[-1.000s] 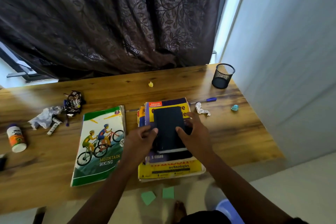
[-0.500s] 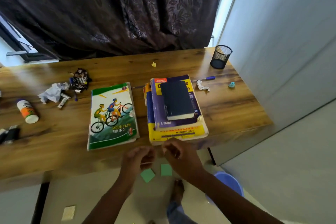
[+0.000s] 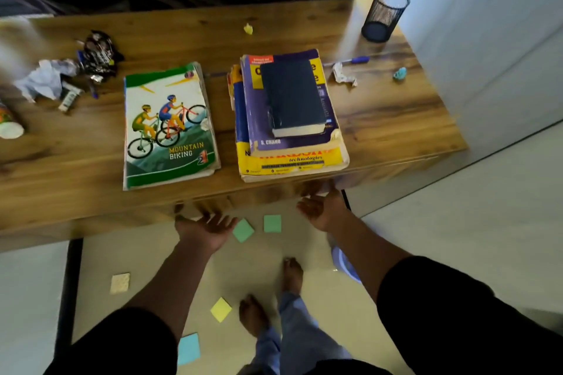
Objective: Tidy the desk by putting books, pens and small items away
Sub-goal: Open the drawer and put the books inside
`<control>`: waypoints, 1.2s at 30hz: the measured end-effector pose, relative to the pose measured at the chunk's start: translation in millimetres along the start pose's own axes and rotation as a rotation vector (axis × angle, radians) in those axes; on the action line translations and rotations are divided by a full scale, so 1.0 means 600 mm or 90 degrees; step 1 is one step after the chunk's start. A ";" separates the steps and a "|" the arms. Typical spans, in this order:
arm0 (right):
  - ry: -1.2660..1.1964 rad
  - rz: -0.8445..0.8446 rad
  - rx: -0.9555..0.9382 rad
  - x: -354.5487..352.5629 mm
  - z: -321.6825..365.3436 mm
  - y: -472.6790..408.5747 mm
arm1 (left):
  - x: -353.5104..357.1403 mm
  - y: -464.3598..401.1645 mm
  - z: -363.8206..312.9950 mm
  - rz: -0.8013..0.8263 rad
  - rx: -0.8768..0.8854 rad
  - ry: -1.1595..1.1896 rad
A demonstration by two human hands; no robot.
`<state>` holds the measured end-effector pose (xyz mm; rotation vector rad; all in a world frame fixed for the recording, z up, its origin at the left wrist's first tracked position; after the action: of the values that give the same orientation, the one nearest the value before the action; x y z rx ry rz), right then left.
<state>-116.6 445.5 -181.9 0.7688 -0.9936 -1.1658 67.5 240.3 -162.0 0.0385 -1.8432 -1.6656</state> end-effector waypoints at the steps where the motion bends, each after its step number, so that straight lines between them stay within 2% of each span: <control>1: -0.033 -0.013 0.002 -0.004 0.002 -0.008 | 0.005 -0.006 0.000 0.009 0.000 0.019; 5: -0.131 -0.001 0.000 -0.006 0.012 -0.027 | 0.019 -0.020 0.005 0.020 0.017 0.103; 8: -0.180 0.012 0.004 -0.006 0.013 -0.033 | 0.008 -0.031 0.007 -0.009 0.043 0.099; 18: -0.187 0.019 0.017 -0.028 -0.011 -0.009 | -0.033 -0.035 0.012 -0.025 0.066 0.053; 36: -0.180 0.046 0.027 -0.109 -0.089 0.037 | -0.130 0.013 0.042 -0.035 0.072 0.062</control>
<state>-64.7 514.0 -197.5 0.6050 -1.2739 -1.2147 120.1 297.6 -188.6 0.2162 -1.8747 -1.5659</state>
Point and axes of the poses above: each hand's wrist, its own y-axis away from the middle knuckle, its own x-axis out of the palm, z = x × y, the point moved 4 cm from there along -y, towards the middle knuckle, and after that the axes turned 12 degrees about y, right-handed, at the moved point
